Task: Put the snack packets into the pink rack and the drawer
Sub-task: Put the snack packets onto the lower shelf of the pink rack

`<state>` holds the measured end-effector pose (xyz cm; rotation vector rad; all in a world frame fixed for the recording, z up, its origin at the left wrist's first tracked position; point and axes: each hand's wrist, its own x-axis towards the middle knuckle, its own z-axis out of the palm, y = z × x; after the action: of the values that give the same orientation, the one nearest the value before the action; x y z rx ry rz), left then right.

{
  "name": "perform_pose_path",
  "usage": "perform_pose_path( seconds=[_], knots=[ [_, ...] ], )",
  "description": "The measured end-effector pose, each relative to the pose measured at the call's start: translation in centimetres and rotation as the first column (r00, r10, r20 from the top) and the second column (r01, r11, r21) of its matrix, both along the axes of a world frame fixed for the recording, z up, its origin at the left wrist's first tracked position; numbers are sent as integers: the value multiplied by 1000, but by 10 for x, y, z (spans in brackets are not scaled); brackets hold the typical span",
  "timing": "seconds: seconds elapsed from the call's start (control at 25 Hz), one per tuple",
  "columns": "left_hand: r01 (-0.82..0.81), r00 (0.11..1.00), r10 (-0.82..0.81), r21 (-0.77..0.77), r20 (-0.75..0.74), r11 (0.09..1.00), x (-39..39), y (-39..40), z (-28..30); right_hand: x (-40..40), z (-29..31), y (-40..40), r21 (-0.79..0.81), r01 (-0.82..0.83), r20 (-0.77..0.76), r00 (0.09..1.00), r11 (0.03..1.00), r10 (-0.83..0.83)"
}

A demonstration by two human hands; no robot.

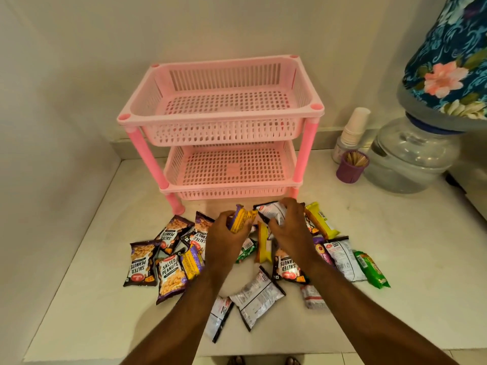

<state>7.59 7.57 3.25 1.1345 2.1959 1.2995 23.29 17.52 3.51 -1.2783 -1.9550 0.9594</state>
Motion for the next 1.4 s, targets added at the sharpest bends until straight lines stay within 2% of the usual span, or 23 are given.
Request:
perform_pose_path(
  seconds=[0.08, 0.2, 0.4, 0.48, 0.6, 0.72, 0.8, 0.96, 1.04, 1.16, 1.24, 1.32, 1.4],
  knots=[
    [-34, 998, 32, 25, 58, 999, -4, 29, 17, -13, 16, 25, -8, 48, -26, 999, 999, -48],
    [-88, 989, 88, -3, 116, 996, -20, 77, 39, -36, 35, 62, -132, 64, -159, 984, 989, -85],
    [-117, 987, 131, -140, 95, 983, -49, 144, 58, -76, 51, 104, -93, 100, -203, 972, 991, -117],
    [-105, 990, 122, -215, 66, 971, -58, 162, 60, -89, 51, 115, -88, 120, -157, 979, 989, -133],
    [-100, 995, 102, -354, -12, 930, -65, 181, 61, -96, 50, 121, -90, 78, -13, 997, 993, -79],
    [-94, 995, 69, -440, -74, 893, -60, 196, 59, -93, 50, 128, -65, 38, 59, 998, 997, -34],
    [-47, 998, 20, -475, -61, 879, -54, 200, 55, -90, 50, 132, -68, 6, 109, 994, 998, 1],
    [79, 993, -115, -573, -27, 816, -43, 200, 45, -85, 41, 131, -73, -119, 311, 941, 990, 136],
    [99, 986, -159, -614, -45, 783, -42, 196, 42, -83, 36, 125, -85, -107, 303, 944, 991, 128],
    [60, 956, -210, -563, -205, 824, -44, 181, 39, -76, 32, 111, -16, -141, 307, 941, 990, 139],
    [53, 930, -194, -409, -312, 911, -44, 164, 37, -67, 29, 95, 89, -148, 233, 964, 985, 124],
    [80, 922, -170, -258, -348, 963, -39, 139, 32, -52, 20, 74, 216, -151, 173, 978, 965, 115],
    [92, 930, -140, -155, -341, 984, -30, 111, 25, -34, 5, 51, 290, -162, 204, 973, 943, 104]
  ],
)
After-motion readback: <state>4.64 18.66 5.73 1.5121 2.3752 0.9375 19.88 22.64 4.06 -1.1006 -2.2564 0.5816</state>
